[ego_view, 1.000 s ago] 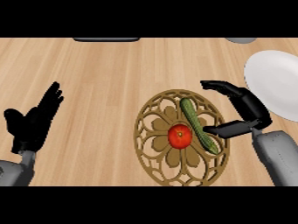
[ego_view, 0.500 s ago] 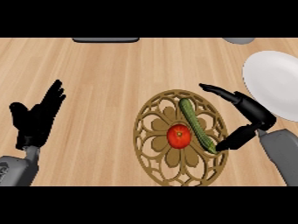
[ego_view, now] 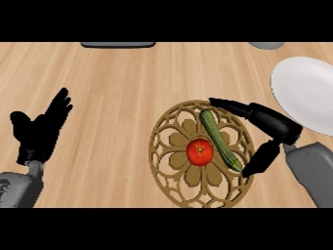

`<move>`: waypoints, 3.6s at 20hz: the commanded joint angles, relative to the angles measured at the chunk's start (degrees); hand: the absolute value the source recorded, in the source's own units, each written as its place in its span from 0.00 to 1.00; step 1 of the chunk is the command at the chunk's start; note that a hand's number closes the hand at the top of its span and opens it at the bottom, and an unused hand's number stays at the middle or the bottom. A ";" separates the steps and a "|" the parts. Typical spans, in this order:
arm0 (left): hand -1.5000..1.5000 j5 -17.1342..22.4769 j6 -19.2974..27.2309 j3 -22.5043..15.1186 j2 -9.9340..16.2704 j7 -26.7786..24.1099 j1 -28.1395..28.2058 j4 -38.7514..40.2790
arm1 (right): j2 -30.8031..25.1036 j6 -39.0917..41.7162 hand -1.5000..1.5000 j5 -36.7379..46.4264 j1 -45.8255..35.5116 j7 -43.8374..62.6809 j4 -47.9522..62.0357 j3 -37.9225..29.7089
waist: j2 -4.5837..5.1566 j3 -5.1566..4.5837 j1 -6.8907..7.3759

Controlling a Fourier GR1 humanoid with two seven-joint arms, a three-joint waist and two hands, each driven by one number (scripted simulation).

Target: Pick the tomato from the placemat and place it in the plate

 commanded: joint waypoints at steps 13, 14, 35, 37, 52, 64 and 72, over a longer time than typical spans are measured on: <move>0.50 -3.41 -2.05 3.02 -2.07 4.89 1.69 -6.00 | 4.60 3.79 0.00 17.81 -4.05 10.69 0.70 5.67 | 0.03 0.04 0.39; 0.50 -4.43 -3.94 4.19 -4.07 -1.39 -1.71 3.99 | 6.36 3.43 0.00 18.93 -5.06 9.48 2.82 6.01 | 0.16 0.02 0.14; 0.50 -10.17 -7.79 9.39 -7.94 0.14 1.59 0.81 | 15.96 6.68 0.00 34.07 -4.73 10.66 6.63 7.50 | 0.08 0.02 0.19; 0.50 -10.49 -6.73 9.34 -7.25 3.49 1.01 -2.79 | 13.58 6.78 1.00 35.40 -2.73 6.13 6.40 10.47 | 0.06 0.04 0.30; 0.50 -10.42 -9.17 11.62 -7.62 4.06 3.03 -3.73 | 1.98 2.92 1.00 34.49 11.94 -7.08 -7.47 4.36 | -0.21 0.06 -0.85; 0.50 -12.24 -6.36 11.67 -9.59 3.06 4.19 -3.53 | -1.56 -15.90 1.00 21.68 22.86 -13.96 -27.21 -20.07 | -0.46 0.06 -2.59; 0.50 -13.48 -8.28 11.29 -10.64 -1.12 -0.60 3.28 | -1.77 -11.85 1.00 10.97 19.60 -6.03 -23.05 -33.39 | 0.22 -0.02 -0.81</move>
